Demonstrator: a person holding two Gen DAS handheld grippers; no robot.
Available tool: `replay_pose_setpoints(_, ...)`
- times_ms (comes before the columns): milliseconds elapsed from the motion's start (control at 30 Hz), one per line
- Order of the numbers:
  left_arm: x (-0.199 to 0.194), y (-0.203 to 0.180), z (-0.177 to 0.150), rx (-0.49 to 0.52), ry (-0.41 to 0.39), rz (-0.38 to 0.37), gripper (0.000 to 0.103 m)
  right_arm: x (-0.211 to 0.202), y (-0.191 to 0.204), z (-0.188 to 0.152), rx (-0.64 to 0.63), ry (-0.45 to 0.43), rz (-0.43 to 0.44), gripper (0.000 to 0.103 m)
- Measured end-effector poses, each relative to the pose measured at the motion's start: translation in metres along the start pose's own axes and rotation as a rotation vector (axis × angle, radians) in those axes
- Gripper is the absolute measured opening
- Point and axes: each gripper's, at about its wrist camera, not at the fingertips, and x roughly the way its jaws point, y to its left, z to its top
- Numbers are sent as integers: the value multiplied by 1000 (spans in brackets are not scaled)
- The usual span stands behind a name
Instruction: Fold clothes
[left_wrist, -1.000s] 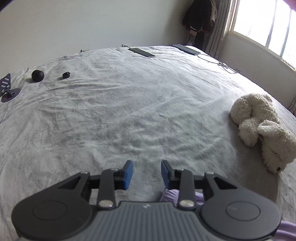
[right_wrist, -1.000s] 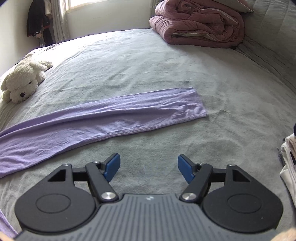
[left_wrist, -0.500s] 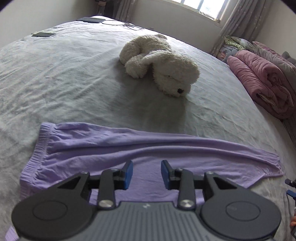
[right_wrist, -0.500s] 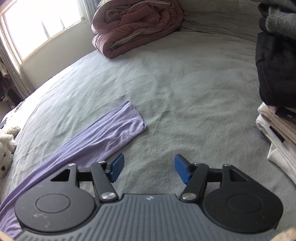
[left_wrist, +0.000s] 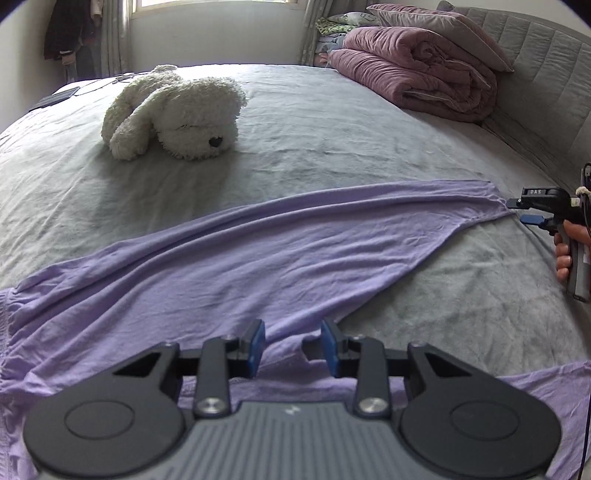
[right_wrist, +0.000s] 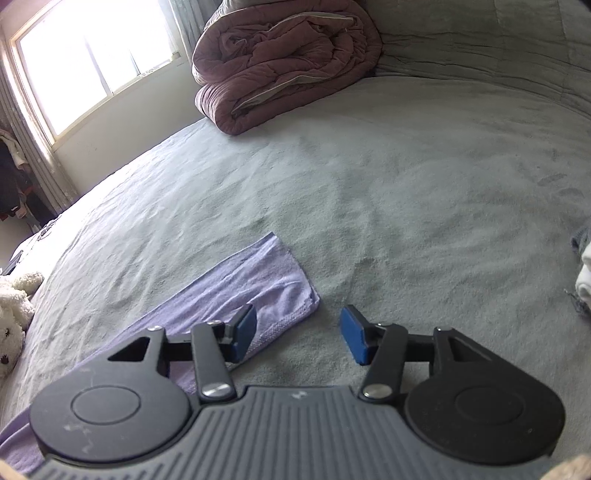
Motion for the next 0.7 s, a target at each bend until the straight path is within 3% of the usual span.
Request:
replay_pose_setpoints(133,-2,-17,-4,110,-23,-32,32,7,2,-2,-39,-25,-28,21)
replay_pose_setpoints(167,-1,-21,-5,135,-22,-29,32,7,1,-2,-39,-27,-25,12)
replay_pose_setpoints(233,5,-26,-9,182,-10,-1,30,6,0,0,-39,-28,-17,4)
replay_pose_setpoints(500,16,-23,-7,185,34,32,0,-10,16,10,-94,-102,-24,3)
replay_pose_setpoints(700,6,-8,0,144,33,3,0,-6,14,12,-108,-98,-52,3)
